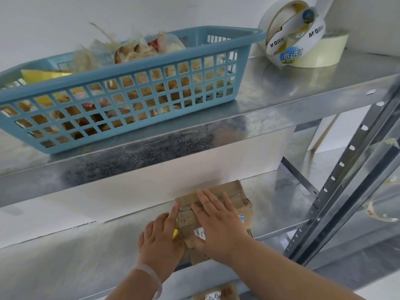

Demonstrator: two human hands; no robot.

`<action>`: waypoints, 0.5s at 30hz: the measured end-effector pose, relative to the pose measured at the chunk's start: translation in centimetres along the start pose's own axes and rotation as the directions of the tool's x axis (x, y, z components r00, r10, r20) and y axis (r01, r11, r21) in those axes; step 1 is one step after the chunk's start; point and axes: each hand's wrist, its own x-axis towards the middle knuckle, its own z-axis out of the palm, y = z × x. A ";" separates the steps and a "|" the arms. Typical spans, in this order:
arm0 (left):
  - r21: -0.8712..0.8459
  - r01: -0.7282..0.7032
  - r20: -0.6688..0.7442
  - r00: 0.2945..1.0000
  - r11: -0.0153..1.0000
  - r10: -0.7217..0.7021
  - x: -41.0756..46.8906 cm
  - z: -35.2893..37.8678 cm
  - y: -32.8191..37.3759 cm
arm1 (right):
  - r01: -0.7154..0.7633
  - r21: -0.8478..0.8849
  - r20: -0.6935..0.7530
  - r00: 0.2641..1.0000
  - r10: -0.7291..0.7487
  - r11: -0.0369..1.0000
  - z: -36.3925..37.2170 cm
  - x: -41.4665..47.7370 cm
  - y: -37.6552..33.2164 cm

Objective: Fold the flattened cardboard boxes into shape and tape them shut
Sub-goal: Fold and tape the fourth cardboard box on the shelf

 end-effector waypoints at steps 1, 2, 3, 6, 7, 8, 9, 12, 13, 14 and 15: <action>0.000 0.000 -0.004 1.000 1.000 0.000 0.0 0.0 0.0 | 0.016 0.018 0.005 1.000 -0.016 1.000 0.1 0.0 0.0; -0.001 0.003 0.000 1.000 1.000 -0.003 0.1 0.0 -0.1 | 0.014 0.040 -0.004 1.000 -0.014 0.999 0.3 0.0 0.2; -0.010 0.001 0.000 1.000 1.000 -0.001 0.1 0.0 -0.2 | 0.005 0.063 -0.009 1.000 -0.004 0.998 0.6 0.1 0.3; -0.020 0.000 0.006 1.000 1.000 0.000 0.0 0.0 -0.2 | -0.014 0.060 0.038 0.999 0.012 0.998 0.4 0.1 -0.4; -0.021 0.008 0.004 1.000 1.000 -0.008 0.0 0.0 -0.1 | -0.021 0.038 0.051 0.999 0.019 0.999 0.3 0.1 -0.7; -0.023 0.018 0.002 1.000 1.000 -0.018 0.0 0.0 -0.1 | -0.030 0.028 0.058 0.998 0.028 0.999 0.1 0.3 -1.0; -0.026 0.025 0.002 1.000 0.999 -0.025 0.1 0.0 0.0 | -0.036 0.026 0.062 0.997 0.034 0.999 -0.1 0.4 -1.1; -0.007 0.026 0.019 0.999 1.000 -0.026 0.3 0.2 -0.2 | -0.012 0.000 0.106 0.994 0.011 1.000 -0.3 0.2 -0.8; 0.000 0.026 0.018 1.000 1.000 -0.026 0.3 0.2 -0.3 | 0.009 -0.015 0.122 0.993 -0.007 1.000 -0.4 0.1 -0.8; 0.004 0.027 0.012 1.000 1.000 -0.027 0.3 0.2 -0.2 | 0.020 -0.023 0.139 0.990 -0.016 1.000 -0.5 0.0 -0.8; 0.004 0.023 0.002 1.000 1.000 -0.023 0.2 0.2 -0.2 | 0.024 -0.024 0.146 0.989 -0.020 0.999 -0.5 0.1 -0.9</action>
